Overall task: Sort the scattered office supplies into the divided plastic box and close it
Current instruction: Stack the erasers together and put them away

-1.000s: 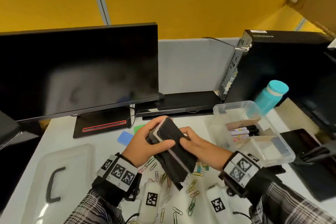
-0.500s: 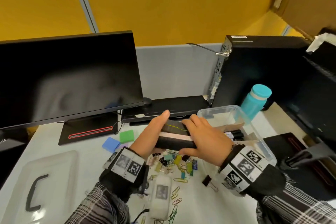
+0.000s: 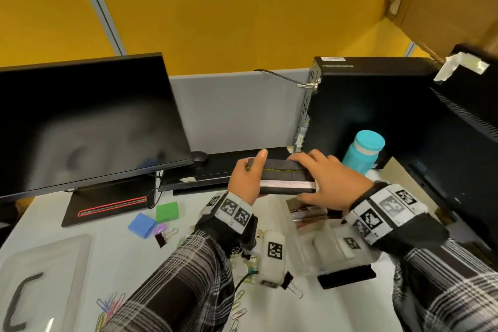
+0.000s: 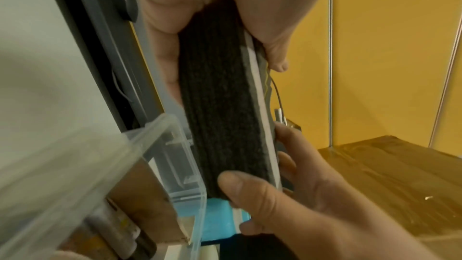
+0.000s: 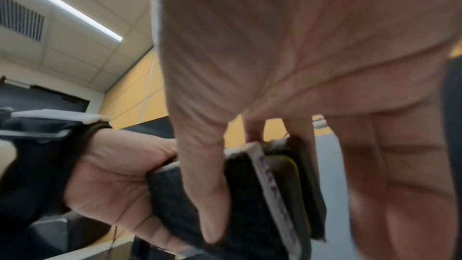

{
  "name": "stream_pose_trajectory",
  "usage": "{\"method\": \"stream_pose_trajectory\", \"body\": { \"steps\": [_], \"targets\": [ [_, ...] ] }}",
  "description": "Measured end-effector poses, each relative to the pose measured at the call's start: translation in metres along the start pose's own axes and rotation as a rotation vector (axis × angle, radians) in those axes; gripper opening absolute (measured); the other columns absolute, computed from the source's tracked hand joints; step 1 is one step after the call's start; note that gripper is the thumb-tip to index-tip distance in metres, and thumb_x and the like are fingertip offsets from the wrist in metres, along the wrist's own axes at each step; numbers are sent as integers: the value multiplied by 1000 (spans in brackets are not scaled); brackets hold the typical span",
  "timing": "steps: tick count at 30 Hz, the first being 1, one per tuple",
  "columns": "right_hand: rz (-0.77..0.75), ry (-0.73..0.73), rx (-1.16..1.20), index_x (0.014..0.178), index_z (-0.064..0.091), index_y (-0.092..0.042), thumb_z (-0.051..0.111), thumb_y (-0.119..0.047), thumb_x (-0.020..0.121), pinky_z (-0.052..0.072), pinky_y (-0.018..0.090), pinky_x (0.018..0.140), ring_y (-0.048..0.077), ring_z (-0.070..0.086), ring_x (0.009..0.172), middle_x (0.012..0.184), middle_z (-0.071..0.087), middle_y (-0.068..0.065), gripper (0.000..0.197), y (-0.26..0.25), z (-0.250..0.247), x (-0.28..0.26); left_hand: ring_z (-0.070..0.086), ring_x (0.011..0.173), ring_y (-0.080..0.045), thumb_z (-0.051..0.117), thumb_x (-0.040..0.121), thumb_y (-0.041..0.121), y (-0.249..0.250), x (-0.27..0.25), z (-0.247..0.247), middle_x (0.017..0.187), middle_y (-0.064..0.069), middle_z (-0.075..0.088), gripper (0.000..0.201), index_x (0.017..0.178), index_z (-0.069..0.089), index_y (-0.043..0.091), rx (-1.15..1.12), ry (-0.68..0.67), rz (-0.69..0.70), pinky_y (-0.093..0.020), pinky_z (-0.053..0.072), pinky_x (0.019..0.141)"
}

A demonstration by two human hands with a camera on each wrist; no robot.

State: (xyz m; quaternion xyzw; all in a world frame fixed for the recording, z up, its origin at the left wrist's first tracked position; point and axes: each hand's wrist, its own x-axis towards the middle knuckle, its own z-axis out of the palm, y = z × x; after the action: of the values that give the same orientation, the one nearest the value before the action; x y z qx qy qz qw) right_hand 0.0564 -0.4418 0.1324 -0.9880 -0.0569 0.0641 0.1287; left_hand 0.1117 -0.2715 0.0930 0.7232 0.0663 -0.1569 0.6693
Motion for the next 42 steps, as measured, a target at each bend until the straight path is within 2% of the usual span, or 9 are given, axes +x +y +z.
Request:
{"method": "stream_pose_trajectory", "body": {
  "steps": [4, 9, 12, 14, 17, 20, 24, 35, 42],
  "targets": [
    [113, -20, -9, 138, 26, -35, 68, -31, 79, 51, 34, 86, 20, 56, 96, 120, 43, 2, 72, 24, -12, 14, 64, 98, -30, 49, 87, 58, 4, 20, 37, 114, -14, 60, 59, 122, 46, 11, -81, -114, -113, -46, 58, 77],
    [196, -33, 71, 134, 34, -32, 69, -19, 78, 46, 31, 89, 16, 48, 90, 118, 38, 2, 68, 49, -6, 25, 60, 105, -32, 45, 89, 56, 2, 34, 65, 121, -15, 54, 56, 121, 42, 11, -83, -94, -152, -47, 58, 75],
    [195, -33, 117, 131, 36, -32, 70, -14, 77, 42, 28, 91, 14, 45, 92, 116, 36, 0, 67, 62, -2, 30, 55, 111, -32, 47, 88, 56, -3, 39, 68, 124, -12, 48, 53, 120, 40, 15, 22, -159, -170, -48, 58, 78],
    [200, -31, 109, 130, 37, -32, 69, -12, 77, 40, 26, 90, 13, 43, 94, 120, 36, 1, 65, 69, 1, 32, 53, 111, -29, 50, 86, 56, -9, 44, 65, 124, -8, 43, 52, 121, 43, 18, 322, -215, -53, -45, 54, 87],
    [214, -63, 96, 128, 39, -32, 68, -11, 77, 41, 27, 90, 13, 42, 93, 121, 35, 2, 62, 78, 6, 34, 47, 112, -20, 61, 81, 50, -12, 50, 52, 121, 1, 35, 43, 115, 49, 26, 731, -227, 288, -35, 44, 97],
    [208, -73, 111, 127, 40, -32, 69, -12, 76, 43, 30, 95, 14, 43, 95, 121, 35, 2, 62, 83, 9, 35, 44, 114, -17, 68, 73, 54, -10, 51, 41, 123, 7, 42, 57, 121, 44, 36, 983, -300, 476, -42, 38, 99],
    [195, -78, 91, 127, 39, -33, 69, -14, 77, 39, 26, 89, 13, 42, 95, 121, 35, 0, 61, 83, 10, 37, 47, 113, -13, 71, 69, 53, -10, 50, 35, 123, 10, 46, 68, 126, 39, 38, 1076, -341, 528, -43, 27, 104],
    [241, -189, 91, 124, 38, -35, 71, -16, 73, 42, 29, 86, 14, 43, 98, 112, 31, -5, 64, 84, 6, 34, 45, 115, -16, 72, 72, 46, -11, 46, 33, 123, 8, 48, 66, 129, 41, 31, 1077, -393, 518, -36, 31, 105],
    [306, -206, 99, 126, 37, -28, 72, -17, 73, 47, 31, 89, 18, 47, 95, 119, 37, 2, 64, 83, 17, 38, 40, 121, -19, 65, 74, 57, -24, 54, 39, 130, 5, 43, 72, 135, 38, 32, 1376, -325, 551, -41, 26, 106]
  ]
}}
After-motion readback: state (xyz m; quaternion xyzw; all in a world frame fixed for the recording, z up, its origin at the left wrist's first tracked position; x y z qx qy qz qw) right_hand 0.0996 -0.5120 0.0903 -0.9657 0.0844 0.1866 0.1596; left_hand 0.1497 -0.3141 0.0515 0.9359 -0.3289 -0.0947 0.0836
